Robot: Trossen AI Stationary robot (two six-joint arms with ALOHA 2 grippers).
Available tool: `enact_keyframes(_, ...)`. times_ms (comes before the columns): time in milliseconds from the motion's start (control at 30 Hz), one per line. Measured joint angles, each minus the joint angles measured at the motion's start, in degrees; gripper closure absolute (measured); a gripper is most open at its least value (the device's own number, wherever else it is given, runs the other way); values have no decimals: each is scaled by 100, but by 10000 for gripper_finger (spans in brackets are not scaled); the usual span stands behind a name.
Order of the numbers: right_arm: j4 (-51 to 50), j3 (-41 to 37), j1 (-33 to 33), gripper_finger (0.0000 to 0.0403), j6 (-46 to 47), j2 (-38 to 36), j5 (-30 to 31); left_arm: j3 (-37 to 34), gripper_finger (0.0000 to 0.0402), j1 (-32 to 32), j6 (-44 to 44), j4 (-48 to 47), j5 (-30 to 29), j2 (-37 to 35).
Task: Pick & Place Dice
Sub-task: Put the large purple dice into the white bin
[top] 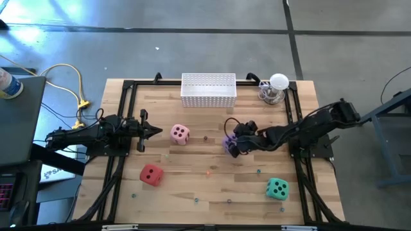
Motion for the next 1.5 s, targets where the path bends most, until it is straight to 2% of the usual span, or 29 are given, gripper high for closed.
enact_keyframes(333,-21,0,256,4,3,0,-64,0,401,0,-6,0,0,2)
enact_keyframes(1500,-107,2,203,3,53,137,81,0,401,0,0,0,0,0)
